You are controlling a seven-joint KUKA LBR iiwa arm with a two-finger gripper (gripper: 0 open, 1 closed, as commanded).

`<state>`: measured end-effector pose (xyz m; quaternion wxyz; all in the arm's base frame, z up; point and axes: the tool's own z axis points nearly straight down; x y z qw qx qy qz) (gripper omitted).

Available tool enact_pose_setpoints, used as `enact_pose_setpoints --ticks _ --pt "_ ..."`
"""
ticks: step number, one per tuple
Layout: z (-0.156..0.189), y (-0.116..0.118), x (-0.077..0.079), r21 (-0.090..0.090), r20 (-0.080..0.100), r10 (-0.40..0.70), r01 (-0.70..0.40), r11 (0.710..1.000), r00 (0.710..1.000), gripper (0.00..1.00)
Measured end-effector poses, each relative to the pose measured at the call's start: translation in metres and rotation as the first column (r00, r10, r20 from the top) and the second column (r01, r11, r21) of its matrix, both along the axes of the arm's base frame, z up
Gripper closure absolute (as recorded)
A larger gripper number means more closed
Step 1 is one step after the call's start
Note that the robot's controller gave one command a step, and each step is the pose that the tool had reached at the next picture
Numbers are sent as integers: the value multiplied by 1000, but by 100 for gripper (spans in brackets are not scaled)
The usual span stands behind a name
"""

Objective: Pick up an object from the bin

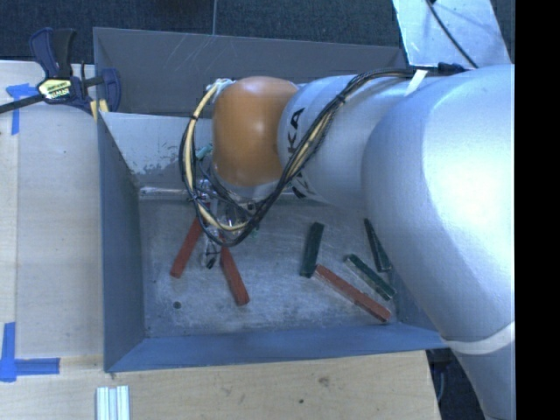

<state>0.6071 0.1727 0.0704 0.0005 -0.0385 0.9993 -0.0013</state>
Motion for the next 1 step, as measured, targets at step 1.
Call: enact_pose_setpoints --ticks 1 --pt "2 5 1 5 5 4 -4 1000 1000 100"
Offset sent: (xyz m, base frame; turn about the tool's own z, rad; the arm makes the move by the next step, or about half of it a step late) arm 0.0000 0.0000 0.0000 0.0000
